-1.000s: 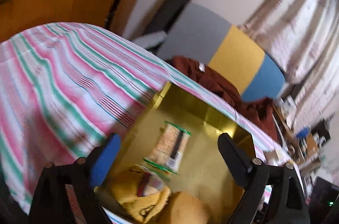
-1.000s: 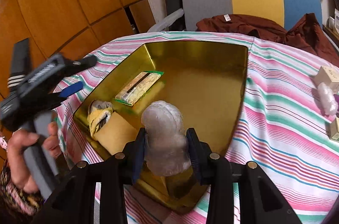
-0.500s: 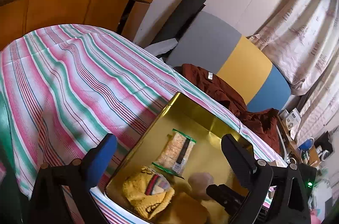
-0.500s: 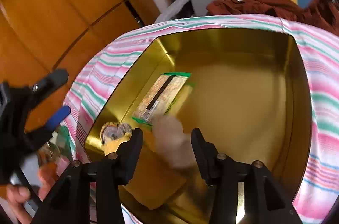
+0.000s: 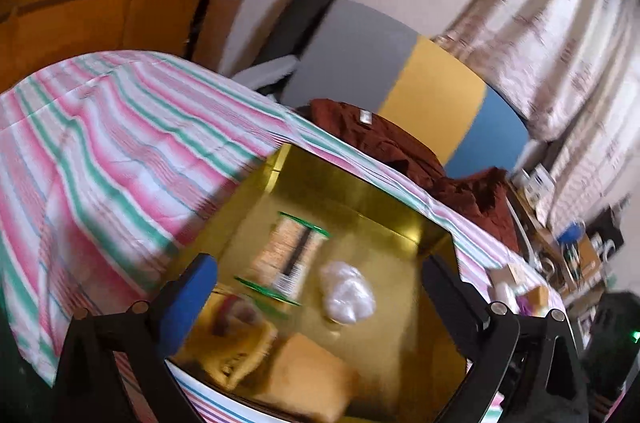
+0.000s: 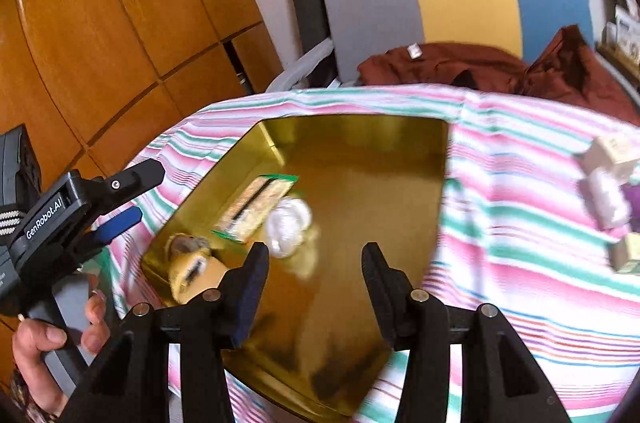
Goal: Organize objects
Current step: 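Return both tools to the items and grasp the WEIDAN cracker pack with the right tool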
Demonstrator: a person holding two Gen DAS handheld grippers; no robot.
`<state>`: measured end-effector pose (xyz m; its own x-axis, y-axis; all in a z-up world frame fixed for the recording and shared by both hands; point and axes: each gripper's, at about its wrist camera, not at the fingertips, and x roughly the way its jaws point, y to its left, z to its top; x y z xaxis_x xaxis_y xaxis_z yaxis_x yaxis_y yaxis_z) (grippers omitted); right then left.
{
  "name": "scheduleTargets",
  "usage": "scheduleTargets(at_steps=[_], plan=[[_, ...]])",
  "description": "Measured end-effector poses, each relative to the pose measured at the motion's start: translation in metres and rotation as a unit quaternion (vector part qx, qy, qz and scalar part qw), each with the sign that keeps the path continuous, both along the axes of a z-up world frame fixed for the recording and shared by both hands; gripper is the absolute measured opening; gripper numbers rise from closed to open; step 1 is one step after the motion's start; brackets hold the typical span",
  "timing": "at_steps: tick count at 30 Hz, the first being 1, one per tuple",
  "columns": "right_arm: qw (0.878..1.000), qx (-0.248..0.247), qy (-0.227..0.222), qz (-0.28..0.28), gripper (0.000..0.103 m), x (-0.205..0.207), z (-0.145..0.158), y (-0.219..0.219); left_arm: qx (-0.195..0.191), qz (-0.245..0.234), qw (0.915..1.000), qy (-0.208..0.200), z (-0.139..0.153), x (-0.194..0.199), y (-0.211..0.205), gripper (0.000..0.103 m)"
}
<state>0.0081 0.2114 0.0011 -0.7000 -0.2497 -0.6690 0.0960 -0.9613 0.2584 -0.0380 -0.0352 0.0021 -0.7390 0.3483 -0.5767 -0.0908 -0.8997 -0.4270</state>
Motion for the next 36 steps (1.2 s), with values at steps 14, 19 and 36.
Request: scheduleTargets(at_steps=[14, 19, 36], plan=[[0.996, 0.016, -0.023, -0.085, 0.049, 0.037, -0.014, 0.088, -0.016, -0.180, 0.9831, 0.028, 0.001, 0.044, 0.090, 0.103], [0.991, 0.028, -0.035, -0.124, 0.049, 0.052, -0.023, 0.125, -0.022, -0.231, 0.9720, 0.035, 0.000, 0.061, 0.114, 0.103], [0.941, 0.139, -0.095, -0.293, 0.066, 0.101, -0.036, 0.344, -0.049, -0.331, 0.9422, 0.024, -0.007, 0.098, 0.179, 0.103]])
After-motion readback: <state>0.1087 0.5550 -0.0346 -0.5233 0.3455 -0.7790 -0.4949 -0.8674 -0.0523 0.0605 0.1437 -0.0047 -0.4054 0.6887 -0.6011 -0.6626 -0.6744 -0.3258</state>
